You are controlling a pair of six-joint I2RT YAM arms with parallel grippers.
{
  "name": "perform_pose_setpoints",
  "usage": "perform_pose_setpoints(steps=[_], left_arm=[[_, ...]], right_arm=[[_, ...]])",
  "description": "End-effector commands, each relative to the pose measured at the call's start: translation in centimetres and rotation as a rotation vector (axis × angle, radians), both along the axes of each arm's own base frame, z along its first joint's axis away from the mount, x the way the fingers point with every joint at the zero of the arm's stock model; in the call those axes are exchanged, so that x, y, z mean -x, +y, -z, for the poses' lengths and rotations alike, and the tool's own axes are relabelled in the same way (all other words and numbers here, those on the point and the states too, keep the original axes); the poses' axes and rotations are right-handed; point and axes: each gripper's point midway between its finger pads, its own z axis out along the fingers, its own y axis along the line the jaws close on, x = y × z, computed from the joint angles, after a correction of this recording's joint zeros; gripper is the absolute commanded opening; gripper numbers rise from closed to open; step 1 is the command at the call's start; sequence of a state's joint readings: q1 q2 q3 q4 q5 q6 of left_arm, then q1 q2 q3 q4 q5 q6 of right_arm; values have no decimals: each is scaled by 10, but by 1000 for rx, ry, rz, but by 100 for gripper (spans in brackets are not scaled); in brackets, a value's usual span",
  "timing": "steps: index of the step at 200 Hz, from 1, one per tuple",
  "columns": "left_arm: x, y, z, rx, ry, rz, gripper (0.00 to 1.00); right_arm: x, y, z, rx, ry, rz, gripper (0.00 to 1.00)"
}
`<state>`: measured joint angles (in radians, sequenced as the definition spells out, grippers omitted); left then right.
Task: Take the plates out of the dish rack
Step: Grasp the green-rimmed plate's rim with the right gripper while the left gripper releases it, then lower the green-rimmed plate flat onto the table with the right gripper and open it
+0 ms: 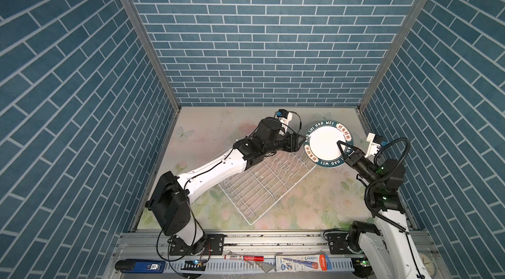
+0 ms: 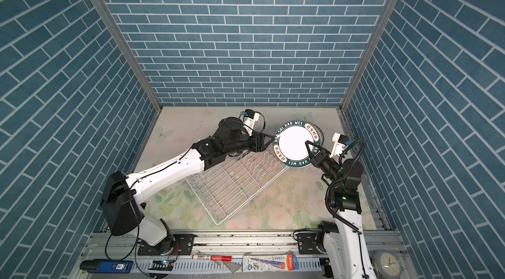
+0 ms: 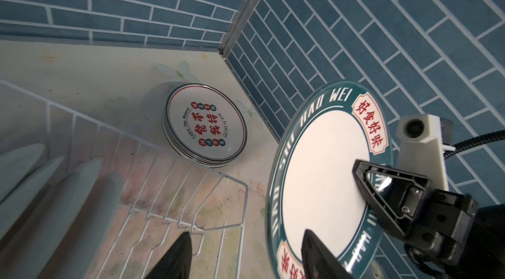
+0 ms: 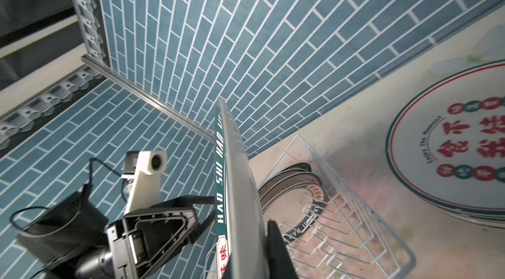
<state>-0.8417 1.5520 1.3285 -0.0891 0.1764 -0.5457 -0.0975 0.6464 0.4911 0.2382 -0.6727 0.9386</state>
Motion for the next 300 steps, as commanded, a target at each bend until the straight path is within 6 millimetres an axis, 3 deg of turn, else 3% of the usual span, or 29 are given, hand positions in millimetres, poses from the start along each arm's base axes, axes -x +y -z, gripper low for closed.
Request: perform_pose_setpoints(steps=[1, 45, 101, 157, 198, 202, 207, 218, 286, 300], left_arm=[[-4, 44, 30, -258, -62, -96, 69], [-8, 92, 56, -484, -115, -213, 75], [-6, 108, 77, -597, -138, -226, 78], [-3, 109, 83, -616, -142, -222, 77], [-3, 107, 90, -656, -153, -219, 78], [-3, 107, 91, -661, -156, -217, 80], [-2, 106, 92, -667, -159, -214, 93], [-2, 105, 93, -677, -168, -214, 97], [0, 108, 90, -666, -191, -222, 99], [0, 108, 92, -670, -189, -218, 98]], right_arm=[[-2, -30, 14, 158, 117, 179, 0], [15, -80, 49, 315, 322, 426, 0], [33, -109, 87, 394, 494, 558, 0], [32, -113, 132, 439, 627, 536, 0], [22, -99, 161, 407, 677, 442, 0], [22, -98, 164, 402, 682, 436, 0], [20, -97, 166, 396, 687, 431, 0], [19, -95, 171, 385, 696, 418, 0], [22, -86, 201, 347, 761, 364, 0], [25, -86, 205, 343, 772, 361, 4]])
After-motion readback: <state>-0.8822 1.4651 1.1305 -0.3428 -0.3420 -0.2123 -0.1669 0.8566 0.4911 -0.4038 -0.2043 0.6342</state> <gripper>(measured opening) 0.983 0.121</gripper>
